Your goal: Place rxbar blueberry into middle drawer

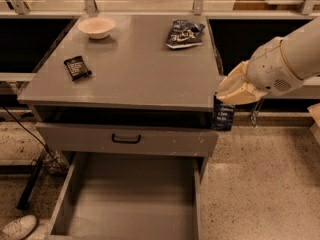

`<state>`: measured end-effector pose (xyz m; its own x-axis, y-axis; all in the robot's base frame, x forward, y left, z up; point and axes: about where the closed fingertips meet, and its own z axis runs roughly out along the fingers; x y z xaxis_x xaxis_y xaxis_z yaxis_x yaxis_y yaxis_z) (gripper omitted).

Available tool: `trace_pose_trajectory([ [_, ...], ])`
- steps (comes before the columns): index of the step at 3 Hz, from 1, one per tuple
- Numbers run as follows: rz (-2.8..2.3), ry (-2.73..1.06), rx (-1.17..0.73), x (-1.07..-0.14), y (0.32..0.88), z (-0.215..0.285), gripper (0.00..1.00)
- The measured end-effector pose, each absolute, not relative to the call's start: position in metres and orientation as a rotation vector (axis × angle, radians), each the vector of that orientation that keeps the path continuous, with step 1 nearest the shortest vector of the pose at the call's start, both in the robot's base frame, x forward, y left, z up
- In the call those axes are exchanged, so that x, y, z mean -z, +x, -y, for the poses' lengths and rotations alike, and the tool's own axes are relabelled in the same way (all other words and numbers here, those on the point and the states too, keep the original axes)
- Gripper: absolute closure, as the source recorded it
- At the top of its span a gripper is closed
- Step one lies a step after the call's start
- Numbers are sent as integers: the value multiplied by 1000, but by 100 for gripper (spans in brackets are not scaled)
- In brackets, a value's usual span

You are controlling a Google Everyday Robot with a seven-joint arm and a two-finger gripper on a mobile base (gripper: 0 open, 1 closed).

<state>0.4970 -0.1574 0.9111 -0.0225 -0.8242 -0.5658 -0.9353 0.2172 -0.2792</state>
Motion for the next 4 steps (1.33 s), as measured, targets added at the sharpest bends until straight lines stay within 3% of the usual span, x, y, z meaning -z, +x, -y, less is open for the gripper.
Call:
trace_pose_trajectory([
  [2, -1839, -1627, -258, -894, 489, 148, 100],
  [4, -1767, -1676, -432, -835, 458, 104, 100],
])
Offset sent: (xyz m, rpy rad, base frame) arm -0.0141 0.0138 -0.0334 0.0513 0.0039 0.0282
